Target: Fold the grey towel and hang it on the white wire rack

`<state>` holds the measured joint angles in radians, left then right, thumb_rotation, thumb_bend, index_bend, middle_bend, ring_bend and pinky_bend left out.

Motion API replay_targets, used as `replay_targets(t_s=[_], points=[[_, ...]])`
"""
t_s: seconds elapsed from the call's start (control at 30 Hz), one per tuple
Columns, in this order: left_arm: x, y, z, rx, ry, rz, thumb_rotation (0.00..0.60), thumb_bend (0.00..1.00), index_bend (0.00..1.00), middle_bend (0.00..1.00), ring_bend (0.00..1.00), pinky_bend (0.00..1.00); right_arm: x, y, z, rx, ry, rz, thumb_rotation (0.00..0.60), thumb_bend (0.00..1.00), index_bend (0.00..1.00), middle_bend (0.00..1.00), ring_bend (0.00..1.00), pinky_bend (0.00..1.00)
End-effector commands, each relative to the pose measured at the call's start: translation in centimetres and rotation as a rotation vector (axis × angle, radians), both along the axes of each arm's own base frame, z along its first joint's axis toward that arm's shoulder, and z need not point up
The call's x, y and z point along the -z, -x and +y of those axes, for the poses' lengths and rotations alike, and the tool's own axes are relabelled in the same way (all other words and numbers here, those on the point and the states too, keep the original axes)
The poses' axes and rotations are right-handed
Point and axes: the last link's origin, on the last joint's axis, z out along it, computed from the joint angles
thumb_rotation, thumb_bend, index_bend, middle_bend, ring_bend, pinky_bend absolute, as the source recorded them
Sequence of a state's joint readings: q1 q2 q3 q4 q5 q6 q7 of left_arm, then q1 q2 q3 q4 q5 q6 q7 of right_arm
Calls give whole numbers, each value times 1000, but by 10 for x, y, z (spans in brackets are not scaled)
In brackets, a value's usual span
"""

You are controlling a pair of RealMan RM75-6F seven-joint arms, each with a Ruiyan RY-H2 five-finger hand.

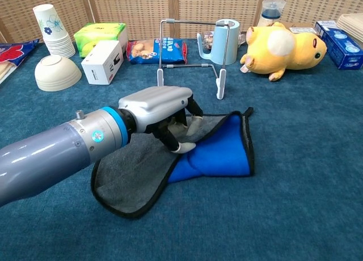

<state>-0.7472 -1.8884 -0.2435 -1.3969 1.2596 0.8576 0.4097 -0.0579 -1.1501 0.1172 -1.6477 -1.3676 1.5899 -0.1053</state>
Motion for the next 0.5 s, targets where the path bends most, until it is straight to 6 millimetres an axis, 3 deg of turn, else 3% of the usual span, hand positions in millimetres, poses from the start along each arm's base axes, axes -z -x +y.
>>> replay_targets(t_s=[0.03, 0.5], points=[[2, -7, 10, 21, -17, 3, 600, 458, 645, 1000, 1000, 1000, 0, 1, 0, 3, 0, 0, 600, 390, 76, 38, 0, 0], [14, -19, 32, 81, -47, 47, 600, 459, 643, 1000, 1000, 1000, -3, 4, 4, 17, 15, -13, 600, 390, 75, 38, 0, 0]])
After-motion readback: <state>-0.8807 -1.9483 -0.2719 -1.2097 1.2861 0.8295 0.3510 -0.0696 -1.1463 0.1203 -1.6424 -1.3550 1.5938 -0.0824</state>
